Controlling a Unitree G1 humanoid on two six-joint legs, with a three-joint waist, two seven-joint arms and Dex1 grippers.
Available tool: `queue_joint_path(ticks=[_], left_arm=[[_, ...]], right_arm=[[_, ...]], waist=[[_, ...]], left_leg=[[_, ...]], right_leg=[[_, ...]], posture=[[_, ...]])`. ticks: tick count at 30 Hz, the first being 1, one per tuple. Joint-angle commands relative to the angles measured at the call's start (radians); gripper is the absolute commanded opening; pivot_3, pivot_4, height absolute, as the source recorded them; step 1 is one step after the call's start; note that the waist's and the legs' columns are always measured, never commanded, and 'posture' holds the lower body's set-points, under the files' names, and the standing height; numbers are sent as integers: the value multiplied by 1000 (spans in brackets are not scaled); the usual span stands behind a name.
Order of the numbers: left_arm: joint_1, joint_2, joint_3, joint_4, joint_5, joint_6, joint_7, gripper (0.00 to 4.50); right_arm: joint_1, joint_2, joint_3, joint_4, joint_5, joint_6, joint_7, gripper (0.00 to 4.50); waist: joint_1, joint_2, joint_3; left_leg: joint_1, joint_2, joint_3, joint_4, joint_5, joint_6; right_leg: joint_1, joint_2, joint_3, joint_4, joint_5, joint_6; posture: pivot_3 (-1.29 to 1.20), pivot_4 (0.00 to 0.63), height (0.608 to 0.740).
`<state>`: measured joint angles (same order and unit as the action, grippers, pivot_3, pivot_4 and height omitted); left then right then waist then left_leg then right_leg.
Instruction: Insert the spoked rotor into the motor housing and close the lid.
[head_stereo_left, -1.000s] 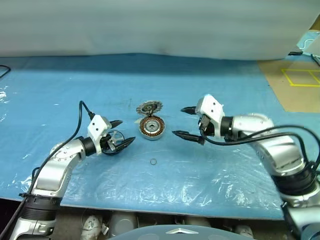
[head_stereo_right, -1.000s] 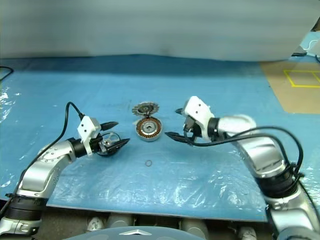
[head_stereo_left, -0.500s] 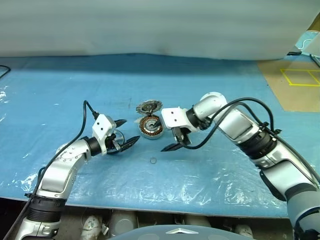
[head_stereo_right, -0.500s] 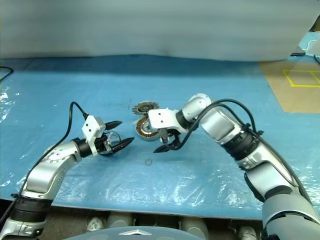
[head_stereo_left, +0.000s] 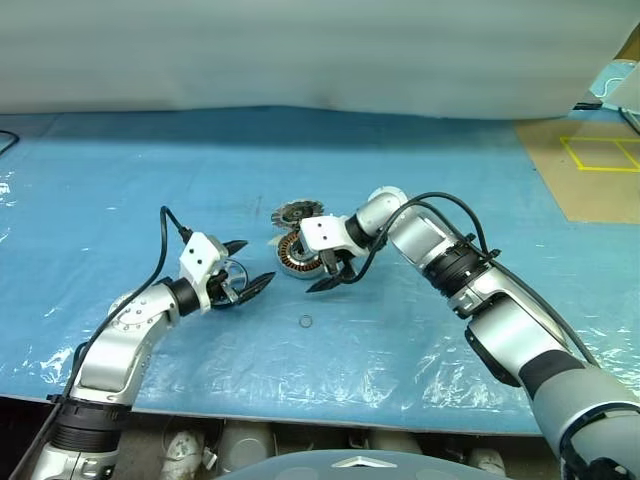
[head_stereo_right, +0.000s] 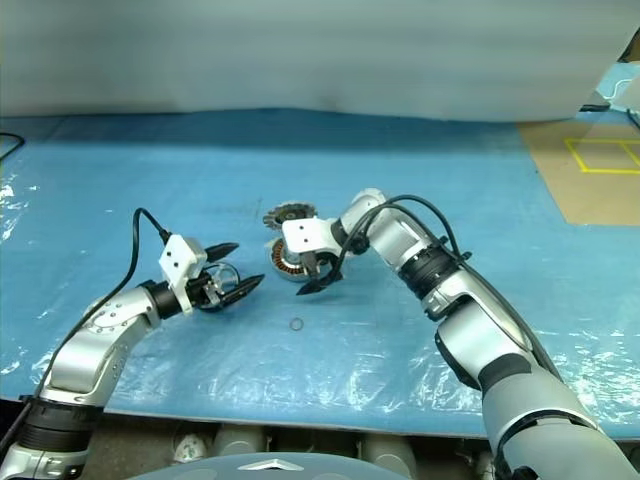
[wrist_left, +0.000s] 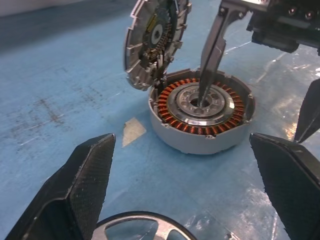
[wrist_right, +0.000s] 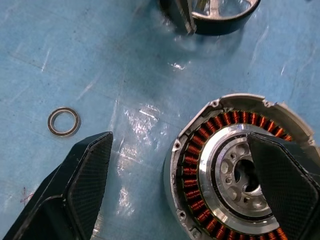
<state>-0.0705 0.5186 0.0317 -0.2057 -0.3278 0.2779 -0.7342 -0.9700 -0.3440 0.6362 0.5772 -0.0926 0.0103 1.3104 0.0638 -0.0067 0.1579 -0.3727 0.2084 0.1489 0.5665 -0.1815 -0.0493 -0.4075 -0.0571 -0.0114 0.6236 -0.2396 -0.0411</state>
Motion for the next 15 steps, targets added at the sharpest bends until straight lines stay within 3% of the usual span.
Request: queue_joint_path(ticks=[1, 8, 15], left_arm=[[1, 6, 18, -45, 0, -12, 11, 4500], [-3, 0, 12, -39, 1, -16, 19, 4500], [-1, -8, 3, -23, 7, -27, 19, 4500]], right_arm=[[-35, 8, -40, 60, -22, -55, -7, 4458], [-48, -12, -72, 130, -47, -105, 21, 4458], [-10, -50, -101, 46, -29, -85, 98, 4458]], waist=[[0, 0, 0], [4, 0, 0], [3, 0, 0]], left_leg=[[0, 0, 0, 0, 0, 0], [-1, 0, 0, 1, 0, 1], [-1, 1, 0, 1, -1, 1]], right_leg=[[0, 0, 0, 0, 0, 0], [0, 0, 0, 0, 0, 0], [0, 1, 0, 0, 0, -1]], posture=[[0, 150, 740], [0, 150, 740], [0, 150, 740]])
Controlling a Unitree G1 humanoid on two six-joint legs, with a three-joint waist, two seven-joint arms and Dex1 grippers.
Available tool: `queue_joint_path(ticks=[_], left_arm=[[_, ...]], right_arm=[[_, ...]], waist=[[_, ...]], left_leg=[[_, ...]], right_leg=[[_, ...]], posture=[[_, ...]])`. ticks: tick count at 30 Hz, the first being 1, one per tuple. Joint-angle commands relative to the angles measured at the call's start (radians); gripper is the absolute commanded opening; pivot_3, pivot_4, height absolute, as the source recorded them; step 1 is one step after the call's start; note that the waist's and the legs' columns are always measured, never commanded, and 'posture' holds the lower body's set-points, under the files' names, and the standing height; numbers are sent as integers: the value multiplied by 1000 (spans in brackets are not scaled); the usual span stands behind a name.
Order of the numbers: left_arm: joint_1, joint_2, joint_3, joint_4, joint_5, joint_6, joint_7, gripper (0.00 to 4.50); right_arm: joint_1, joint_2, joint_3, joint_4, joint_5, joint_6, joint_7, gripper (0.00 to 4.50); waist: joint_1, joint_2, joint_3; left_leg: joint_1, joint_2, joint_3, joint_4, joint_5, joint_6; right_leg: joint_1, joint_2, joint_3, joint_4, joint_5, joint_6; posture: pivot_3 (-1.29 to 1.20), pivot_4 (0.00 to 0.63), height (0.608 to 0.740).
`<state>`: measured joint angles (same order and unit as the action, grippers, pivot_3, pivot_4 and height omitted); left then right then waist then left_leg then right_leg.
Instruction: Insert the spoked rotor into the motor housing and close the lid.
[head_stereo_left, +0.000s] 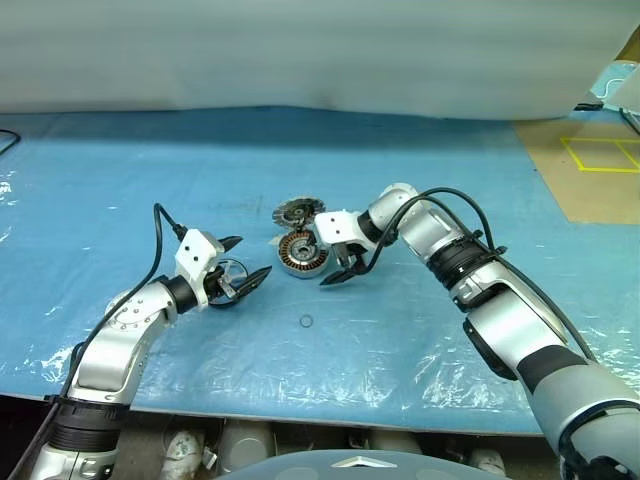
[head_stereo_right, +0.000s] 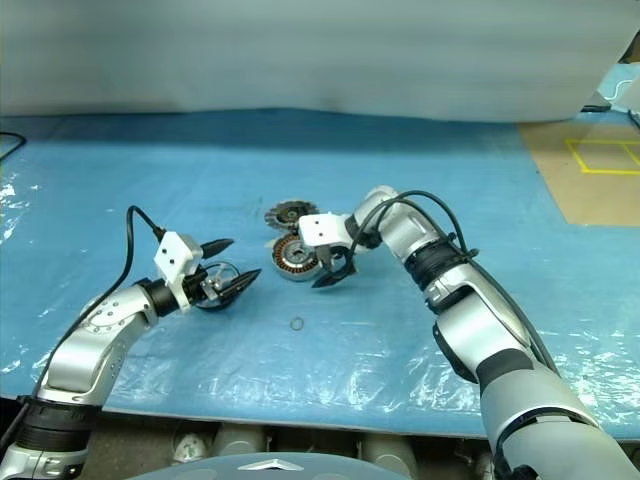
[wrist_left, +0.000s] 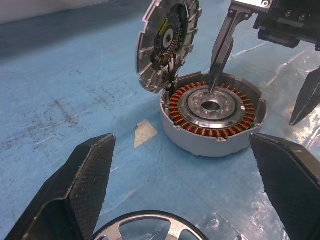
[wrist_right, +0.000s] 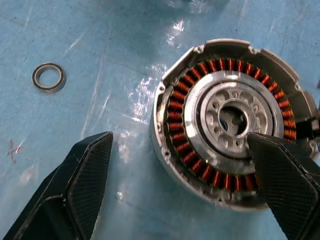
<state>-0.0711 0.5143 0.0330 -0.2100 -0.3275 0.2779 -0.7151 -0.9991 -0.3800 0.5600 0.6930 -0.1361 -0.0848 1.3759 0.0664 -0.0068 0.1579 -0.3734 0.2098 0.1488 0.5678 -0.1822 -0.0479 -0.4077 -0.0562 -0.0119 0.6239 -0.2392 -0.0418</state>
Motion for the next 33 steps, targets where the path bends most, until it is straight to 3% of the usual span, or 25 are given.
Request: queue_joint_path(ticks=[1, 17, 33], left_arm=[[1, -5, -2, -17, 8, -29, 0, 4500], [11, -19, -11, -35, 9, -15, 12, 4500], [21, -24, -12, -80, 2, 21, 36, 4500]], right_arm=[[32, -18, -22, -86, 8, 10, 34, 4458], [72, -26, -44, -379, 39, 157, 71, 4458], [-47, 54, 3, -69, -90, -9, 6, 4458]], waist=[[0, 0, 0], [-22, 0, 0], [-25, 0, 0]], left_leg=[[0, 0, 0, 0, 0, 0], [0, 1, 0, -1, -1, 1], [-1, 2, 1, -1, -1, 1]], right_leg=[[0, 0, 0, 0, 0, 0], [0, 1, 0, -1, 0, -1], [-2, 1, 0, -1, 0, -2]], posture=[[0, 150, 740], [0, 150, 740], [0, 150, 740]])
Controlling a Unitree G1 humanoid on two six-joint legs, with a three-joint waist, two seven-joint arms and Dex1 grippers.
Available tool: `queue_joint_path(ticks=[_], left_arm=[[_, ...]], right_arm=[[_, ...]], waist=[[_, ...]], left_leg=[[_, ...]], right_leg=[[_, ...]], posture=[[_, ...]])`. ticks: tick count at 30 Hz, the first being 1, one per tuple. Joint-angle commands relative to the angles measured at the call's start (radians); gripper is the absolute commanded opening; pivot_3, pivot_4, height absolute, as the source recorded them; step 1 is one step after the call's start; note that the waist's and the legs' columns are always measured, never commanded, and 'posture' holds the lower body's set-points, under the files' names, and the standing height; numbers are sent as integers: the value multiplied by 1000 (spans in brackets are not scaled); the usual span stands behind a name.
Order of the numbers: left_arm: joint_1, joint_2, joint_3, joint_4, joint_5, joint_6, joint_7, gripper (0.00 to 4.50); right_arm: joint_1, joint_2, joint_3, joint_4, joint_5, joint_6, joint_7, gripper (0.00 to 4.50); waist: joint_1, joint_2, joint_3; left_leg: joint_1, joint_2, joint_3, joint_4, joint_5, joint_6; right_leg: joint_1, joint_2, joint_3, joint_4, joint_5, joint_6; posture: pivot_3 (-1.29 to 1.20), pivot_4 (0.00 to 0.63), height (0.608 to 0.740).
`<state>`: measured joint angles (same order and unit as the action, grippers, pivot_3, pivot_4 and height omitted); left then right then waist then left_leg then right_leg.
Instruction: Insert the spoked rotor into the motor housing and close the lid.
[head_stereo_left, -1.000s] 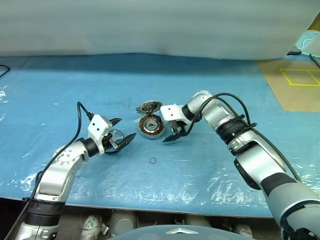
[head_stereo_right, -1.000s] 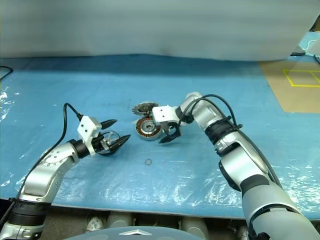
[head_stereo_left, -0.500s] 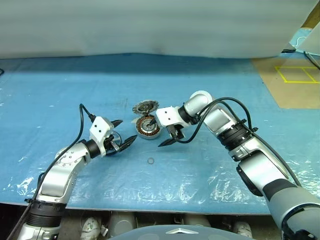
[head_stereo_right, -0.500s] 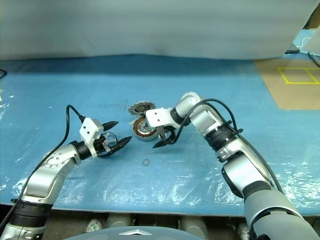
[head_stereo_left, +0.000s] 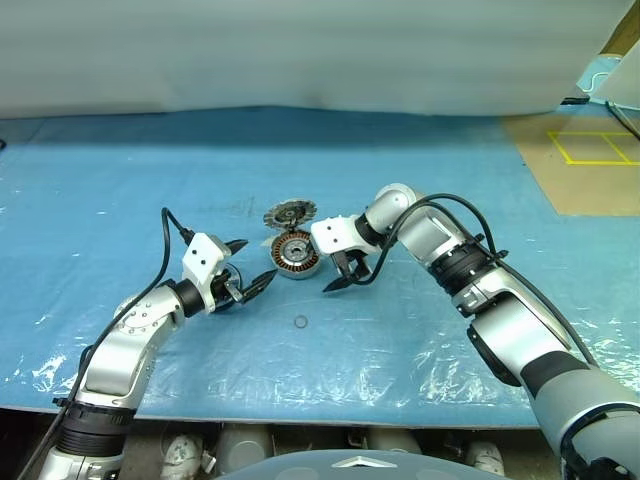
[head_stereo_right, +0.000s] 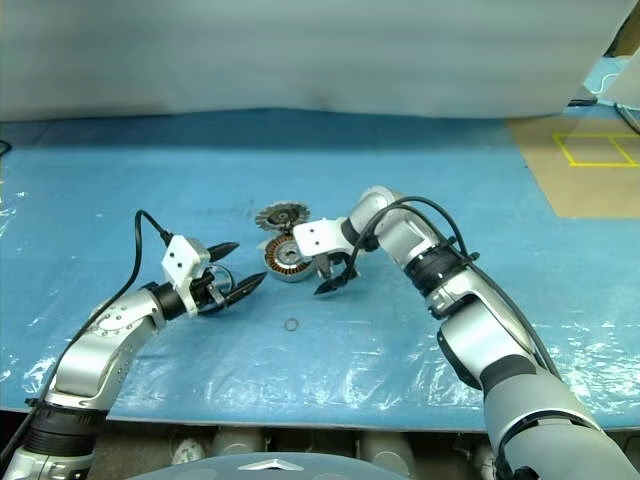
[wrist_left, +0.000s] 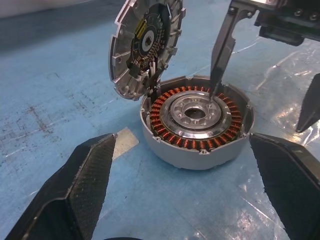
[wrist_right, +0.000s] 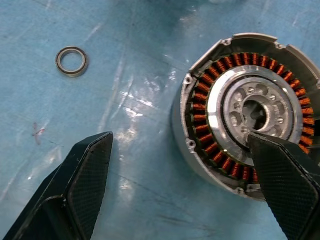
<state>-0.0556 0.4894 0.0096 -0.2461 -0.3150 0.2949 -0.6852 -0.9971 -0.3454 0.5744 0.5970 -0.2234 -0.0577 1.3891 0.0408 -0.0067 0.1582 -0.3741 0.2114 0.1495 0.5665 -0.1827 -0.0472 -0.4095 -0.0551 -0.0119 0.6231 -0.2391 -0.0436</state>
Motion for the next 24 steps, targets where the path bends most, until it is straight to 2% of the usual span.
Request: queue_joint_path(ticks=[1, 14, 18, 21, 24], left_arm=[[7, 2, 12, -46, -11, 5, 7, 4500], [9, 7, 16, -84, -13, 36, 24, 4500], [9, 9, 17, -90, -13, 43, 24, 4500], [5, 8, 13, -86, -11, 42, 24, 4500], [0, 6, 9, -80, -9, 40, 24, 4500]], right_arm=[[-56, 26, -14, 39, -3, -42, -8, 4458], [-46, 65, 11, 153, -51, -110, -14, 4458], [-49, 75, 30, 220, -104, -128, -66, 4458], [-60, 82, 36, 256, -121, -141, -94, 3905], [-69, 86, 40, 283, -141, -159, -123, 2853]], waist=[[0, 0, 0], [0, 0, 0], [0, 0, 0], [0, 0, 0], [1, 1, 0]], left_leg=[[0, 0, 0, 0, 0, 0], [-1, 0, 0, 0, -1, 2], [-1, 0, 0, 1, -1, 2], [2, 1, 0, 1, -1, 2], [4, 1, 0, 1, -1, 2]], right_leg=[[0, 0, 0, 0, 0, 0], [-1, 0, 0, 0, 0, 0], [-1, 0, 0, 0, 0, 0], [2, 0, 0, 1, 0, 0], [4, -1, 0, 1, 0, -1]], posture=[[0, 150, 740], [0, 150, 740], [0, 150, 740], [0, 150, 740], [0, 150, 740]])
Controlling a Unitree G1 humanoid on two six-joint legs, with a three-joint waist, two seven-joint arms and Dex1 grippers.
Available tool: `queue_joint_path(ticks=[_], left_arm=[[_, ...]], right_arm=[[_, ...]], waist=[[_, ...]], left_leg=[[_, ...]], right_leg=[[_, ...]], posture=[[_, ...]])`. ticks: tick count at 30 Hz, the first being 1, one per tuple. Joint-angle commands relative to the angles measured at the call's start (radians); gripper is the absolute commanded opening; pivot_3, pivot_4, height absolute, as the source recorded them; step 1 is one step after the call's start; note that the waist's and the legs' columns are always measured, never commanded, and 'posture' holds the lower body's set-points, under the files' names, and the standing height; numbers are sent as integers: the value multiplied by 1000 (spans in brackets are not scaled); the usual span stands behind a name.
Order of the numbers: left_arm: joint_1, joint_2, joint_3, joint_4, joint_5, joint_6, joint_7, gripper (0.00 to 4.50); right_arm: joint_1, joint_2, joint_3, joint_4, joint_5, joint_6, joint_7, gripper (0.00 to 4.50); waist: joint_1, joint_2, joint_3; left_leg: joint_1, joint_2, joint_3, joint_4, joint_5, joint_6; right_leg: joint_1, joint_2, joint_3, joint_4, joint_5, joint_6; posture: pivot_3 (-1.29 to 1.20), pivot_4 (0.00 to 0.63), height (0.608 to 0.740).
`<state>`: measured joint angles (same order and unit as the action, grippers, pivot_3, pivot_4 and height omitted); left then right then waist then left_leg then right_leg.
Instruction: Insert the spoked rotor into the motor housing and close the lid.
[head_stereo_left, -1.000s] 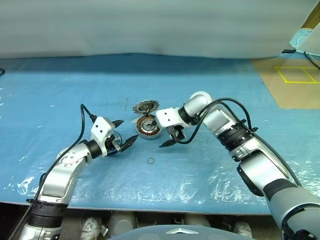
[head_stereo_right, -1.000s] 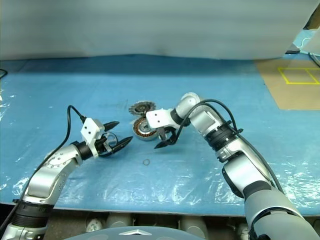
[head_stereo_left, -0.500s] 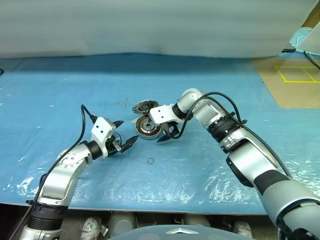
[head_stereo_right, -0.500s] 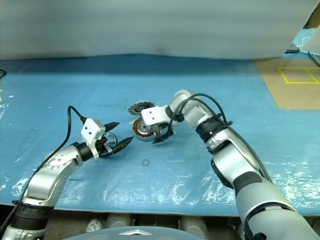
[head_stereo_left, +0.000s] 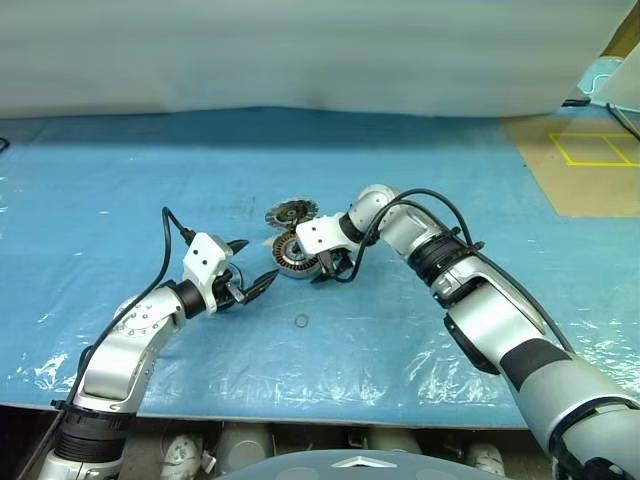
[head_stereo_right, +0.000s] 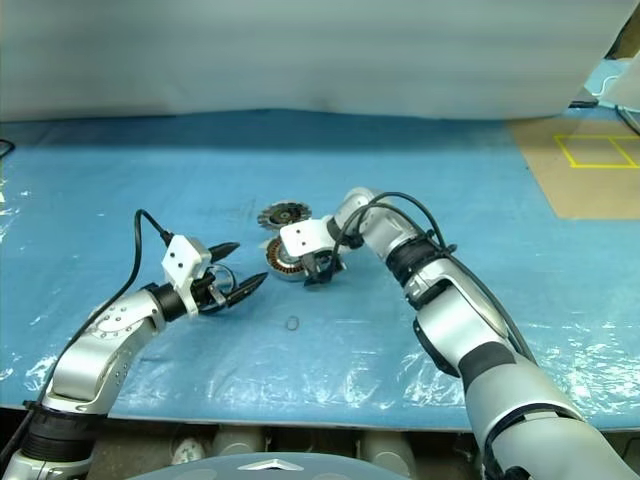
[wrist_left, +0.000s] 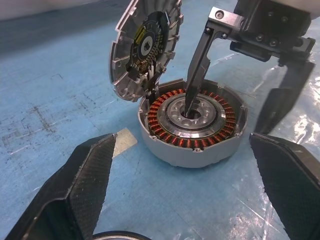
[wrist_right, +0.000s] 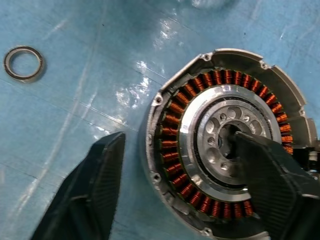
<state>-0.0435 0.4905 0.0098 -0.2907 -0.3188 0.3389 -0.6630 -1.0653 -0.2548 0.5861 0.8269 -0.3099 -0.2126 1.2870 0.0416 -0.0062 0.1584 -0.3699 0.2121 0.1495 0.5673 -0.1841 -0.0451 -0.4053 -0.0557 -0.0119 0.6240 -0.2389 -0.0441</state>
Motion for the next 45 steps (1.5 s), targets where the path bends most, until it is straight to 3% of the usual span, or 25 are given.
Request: queue_joint_path(ticks=[1, 3, 9, 19, 25, 36, 43, 45], left_arm=[[-14, 3, 7, -33, -4, -6, 2, 4500], [-12, -2, 0, -25, 0, -13, 1, 4500], [-13, -12, -9, -4, 10, -26, 2, 4500], [-4, -29, -9, 25, 12, -54, -1, 4500], [-17, -32, -16, 57, 14, -71, -15, 4500], [-30, -27, -22, 68, 16, -72, -27, 4500], [-38, -25, -23, 78, 21, -72, -37, 4500], [-38, -25, -23, 79, 22, -72, -38, 4500]], right_arm=[[-1, -4, 28, 58, -56, -6, -21, 2545], [8, -12, 29, 53, -59, 2, -15, 1940], [92, -73, 5, -74, -34, 84, 31, 1926], [423, -306, -85, -669, 31, 429, 86, 1905], [539, -367, -128, -915, 65, 650, 60, 1905], [644, -416, -174, -1180, 161, 928, 12, 1905], [623, -410, -157, -1194, 203, 956, -32, 1905], [605, -405, -167, -1196, 221, 972, -40, 2628]], waist=[[0, 0, 0], [0, 0, 0], [7, 0, 0], [43, 0, -1], [43, 0, -1], [40, 0, -1], [30, 0, 0], [27, 0, 0]], left_leg=[[0, 1, 0, 0, 0, 0], [1, 3, 0, 0, 0, 0], [1, 3, 0, 0, 0, 0], [1, 1, 0, -4, 2, -3], [3, 1, 0, -5, 1, -1], [3, 1, 0, -8, 2, -4], [3, 1, 0, -9, 2, -4], [3, 1, 0, -9, 2, -4]], right_leg=[[0, 0, 0, 0, 0, 0], [1, 0, 0, 0, 0, 0], [1, 0, 0, 0, 0, -1], [3, 0, 0, -6, 0, 0], [3, 0, 1, -6, 0, 0], [3, 0, 1, -10, 0, 1], [3, 0, 1, -10, 0, 1], [3, 0, 1, -11, 0, 1]], posture=[[0, 150, 740], [0, 150, 740], [0, 150, 740], [0, 150, 740], [0, 150, 740], [0, 150, 740], [0, 150, 740], [0, 150, 740]])
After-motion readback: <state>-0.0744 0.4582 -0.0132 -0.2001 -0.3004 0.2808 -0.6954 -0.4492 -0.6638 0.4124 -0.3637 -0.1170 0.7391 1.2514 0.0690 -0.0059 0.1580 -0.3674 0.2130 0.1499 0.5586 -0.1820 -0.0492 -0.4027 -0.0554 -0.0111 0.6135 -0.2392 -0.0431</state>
